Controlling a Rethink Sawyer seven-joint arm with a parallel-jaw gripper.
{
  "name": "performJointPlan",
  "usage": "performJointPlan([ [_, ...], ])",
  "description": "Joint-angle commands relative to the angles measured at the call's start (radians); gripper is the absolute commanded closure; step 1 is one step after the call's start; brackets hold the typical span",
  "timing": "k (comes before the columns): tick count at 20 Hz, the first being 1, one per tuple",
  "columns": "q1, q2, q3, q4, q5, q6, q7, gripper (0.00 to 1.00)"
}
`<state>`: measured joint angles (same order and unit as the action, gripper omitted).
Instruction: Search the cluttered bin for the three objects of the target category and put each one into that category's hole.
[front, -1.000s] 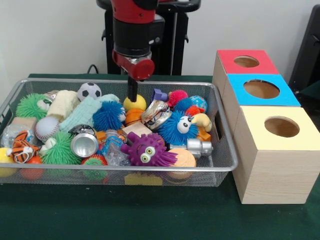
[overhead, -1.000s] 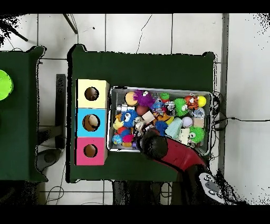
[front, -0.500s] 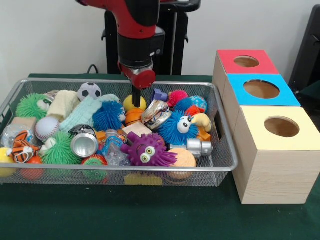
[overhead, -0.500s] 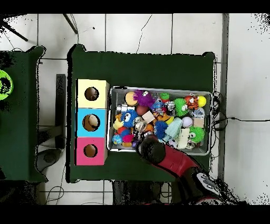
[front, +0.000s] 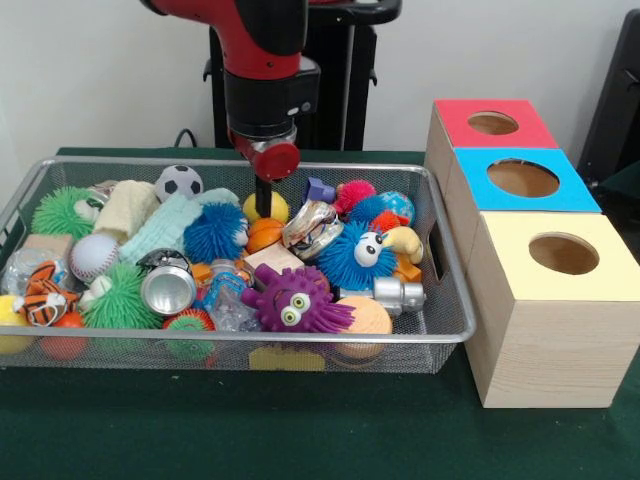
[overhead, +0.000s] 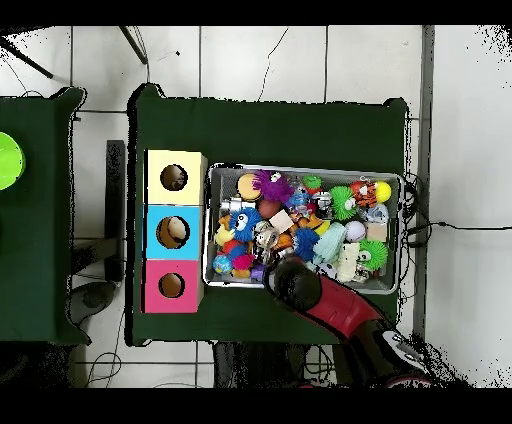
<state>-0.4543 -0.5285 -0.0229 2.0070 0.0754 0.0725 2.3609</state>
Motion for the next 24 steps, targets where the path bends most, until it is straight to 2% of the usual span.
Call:
performJointPlan([
  [1,-0.153,0.029,0.118,-0.008,-0.043,0.089,-0.002,1.0],
  [4,-0.237,-0.004,0.127,-0.036,-0.088,0.172,-0.089,1.0],
  [6,-0.3,-0.001,0.143,-0.068,-0.126,0.205,-0.141,1.0],
  [9,-0.327,-0.03,0.134,-0.096,-0.171,0.219,-0.153,1.0],
  [13,-0.376,-0.037,0.158,-0.157,-0.227,0.265,-0.179,1.0],
  [19,-0.402,-0.046,0.173,-0.237,-0.299,0.302,-0.188,1.0],
  [24,-0.38,-0.072,0.16,-0.258,-0.339,0.307,-0.144,1.0],
])
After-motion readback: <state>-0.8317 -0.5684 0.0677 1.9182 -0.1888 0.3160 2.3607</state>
